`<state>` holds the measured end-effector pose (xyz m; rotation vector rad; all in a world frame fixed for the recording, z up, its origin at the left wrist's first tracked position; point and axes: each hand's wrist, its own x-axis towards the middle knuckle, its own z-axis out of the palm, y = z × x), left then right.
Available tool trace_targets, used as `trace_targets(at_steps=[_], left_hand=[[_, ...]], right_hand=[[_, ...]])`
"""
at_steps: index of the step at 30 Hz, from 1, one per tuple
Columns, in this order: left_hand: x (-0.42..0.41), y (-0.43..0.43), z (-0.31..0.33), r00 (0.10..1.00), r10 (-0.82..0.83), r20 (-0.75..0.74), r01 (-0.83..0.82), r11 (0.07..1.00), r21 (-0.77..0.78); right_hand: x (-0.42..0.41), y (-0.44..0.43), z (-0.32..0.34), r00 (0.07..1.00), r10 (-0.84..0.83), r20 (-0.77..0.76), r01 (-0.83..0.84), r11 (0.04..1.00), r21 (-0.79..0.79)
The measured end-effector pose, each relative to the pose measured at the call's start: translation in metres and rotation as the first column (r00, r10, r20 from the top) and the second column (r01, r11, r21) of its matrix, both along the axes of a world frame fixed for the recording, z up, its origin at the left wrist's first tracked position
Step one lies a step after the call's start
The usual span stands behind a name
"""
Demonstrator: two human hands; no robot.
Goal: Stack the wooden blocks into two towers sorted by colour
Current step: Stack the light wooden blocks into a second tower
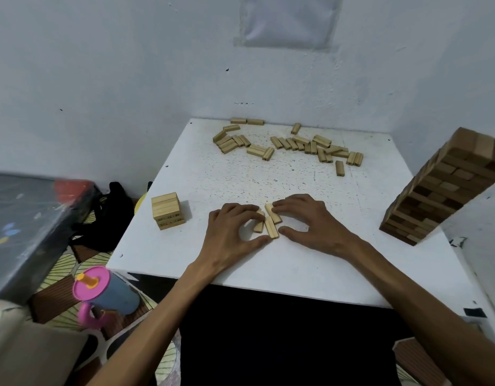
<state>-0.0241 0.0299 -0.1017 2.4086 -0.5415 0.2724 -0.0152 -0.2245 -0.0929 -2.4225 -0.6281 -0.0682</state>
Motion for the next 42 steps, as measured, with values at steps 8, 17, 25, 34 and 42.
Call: trace_targets(at_steps=[8,17,25,34,42], left_hand=[[-0.001,-0.007,0.002,1.0,-0.024,0.002,0.023,0.999,0.031],[0.0,-0.012,0.008,0.999,-0.001,-0.032,-0.001,0.998,-0.068],[0.02,0.015,0.034,0.938,-0.176,-0.297,0.202,0.978,0.059],[0.023,0.013,0.024,0.959,-0.144,-0.243,0.125,0.988,-0.092],[0.018,0.005,0.012,0.988,-0.084,-0.13,0.063,0.986,-0.156]], right_hand=[[0.0,-0.002,0.003,1.0,0.009,-0.009,-0.008,0.998,0.067],[0.003,-0.001,0.001,0.999,0.032,0.0,-0.032,0.993,0.114],[0.009,-0.004,0.003,0.991,0.078,-0.105,-0.061,0.986,0.157],[0.013,0.003,0.0,0.997,0.061,-0.043,-0.052,0.981,0.186],[0.012,0.01,0.004,0.996,0.083,-0.032,-0.074,0.971,0.229]])
